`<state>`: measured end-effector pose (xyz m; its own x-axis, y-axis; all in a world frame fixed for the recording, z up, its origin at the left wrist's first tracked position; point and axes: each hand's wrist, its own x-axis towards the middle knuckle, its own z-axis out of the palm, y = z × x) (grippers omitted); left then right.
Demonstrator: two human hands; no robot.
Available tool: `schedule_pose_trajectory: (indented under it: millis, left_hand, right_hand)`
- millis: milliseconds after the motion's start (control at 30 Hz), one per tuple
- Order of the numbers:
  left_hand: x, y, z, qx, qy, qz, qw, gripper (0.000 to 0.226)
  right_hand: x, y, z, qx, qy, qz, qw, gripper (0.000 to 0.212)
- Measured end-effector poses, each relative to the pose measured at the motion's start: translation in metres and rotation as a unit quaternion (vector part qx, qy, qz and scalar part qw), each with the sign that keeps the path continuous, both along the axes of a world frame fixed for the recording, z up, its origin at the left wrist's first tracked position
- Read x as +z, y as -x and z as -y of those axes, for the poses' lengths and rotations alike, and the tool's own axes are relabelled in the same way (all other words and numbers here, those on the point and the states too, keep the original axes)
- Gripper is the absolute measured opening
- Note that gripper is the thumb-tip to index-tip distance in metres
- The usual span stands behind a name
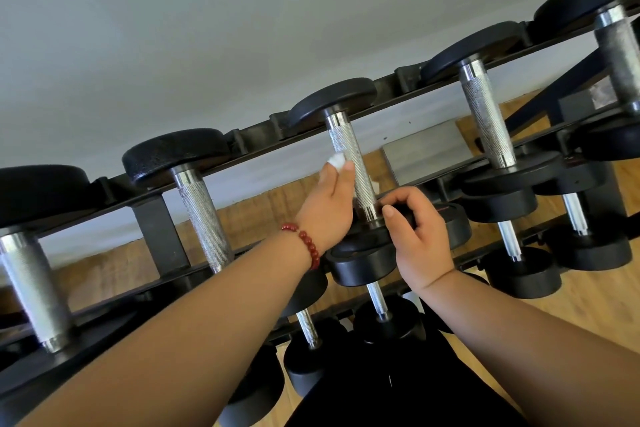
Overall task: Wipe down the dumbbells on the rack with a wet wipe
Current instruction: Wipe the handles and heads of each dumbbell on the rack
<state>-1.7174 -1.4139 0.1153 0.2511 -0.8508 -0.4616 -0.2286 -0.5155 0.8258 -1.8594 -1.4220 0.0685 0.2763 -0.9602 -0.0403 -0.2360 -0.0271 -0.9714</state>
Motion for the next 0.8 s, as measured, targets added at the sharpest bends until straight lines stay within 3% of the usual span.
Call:
schedule_pose_trajectory:
  millis: [267, 467, 700, 800]
  left_hand:
    - [-0.004, -0.003, 0.001, 0.034, 0.017, 0.005, 0.999, 0.043]
    - [-0.007, -0.012, -0.003, 0.041, 0.025, -0.025, 0.999, 0.014]
    - [-0.007, -0.016, -0.006, -0.008, -0.028, -0.025, 0.999, 0.012]
    - [-0.001, -0.019, 0.005, 0.060, 0.001, -0.076, 0.995, 0.005]
  right_hand:
    - [0.001, -0.001, -0.001, -0.004, 0.001, -0.002, 1.000, 0.028]
    - [0.002, -0.001, -0.001, -0.003, -0.003, 0.000, 1.000, 0.028]
    - [0.005, -0.001, -0.001, -0.004, 0.001, -0.001, 1.000, 0.032]
    - [0.004, -0.001, -0.001, -0.003, -0.003, 0.000, 1.000, 0.030]
